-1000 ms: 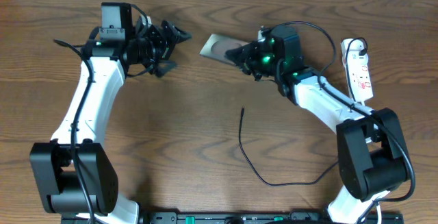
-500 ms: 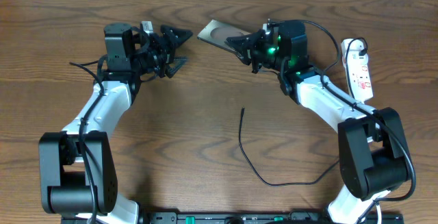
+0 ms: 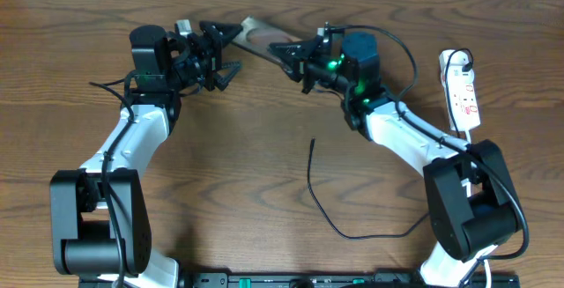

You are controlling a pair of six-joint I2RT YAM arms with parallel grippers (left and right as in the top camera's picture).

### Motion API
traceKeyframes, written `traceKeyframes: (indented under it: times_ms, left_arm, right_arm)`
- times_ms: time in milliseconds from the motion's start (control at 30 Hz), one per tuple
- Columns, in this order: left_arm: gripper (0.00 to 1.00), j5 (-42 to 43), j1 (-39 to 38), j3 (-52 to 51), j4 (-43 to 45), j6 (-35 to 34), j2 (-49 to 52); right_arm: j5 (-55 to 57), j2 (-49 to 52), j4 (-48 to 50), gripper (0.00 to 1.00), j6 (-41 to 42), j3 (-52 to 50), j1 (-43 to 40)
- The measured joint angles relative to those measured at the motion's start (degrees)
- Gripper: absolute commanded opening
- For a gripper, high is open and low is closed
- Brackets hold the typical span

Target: Plug charger to phone and switch on socket

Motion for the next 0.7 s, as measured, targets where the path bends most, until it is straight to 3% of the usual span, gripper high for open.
traceKeyframes:
  times_ms: [367,700]
  left_arm:
    - [0.92,-4.0,0.0,0.0,0.2,-3.5,0.0]
    - [0.91,-6.0,0.0,0.0,7.3,-7.1,0.0]
  right_arm:
    - [2.1,0.1,4.5,0.01,4.2,0.0,2.4]
    - [4.0,0.1,4.5,0.01,5.9,0.0,3.2]
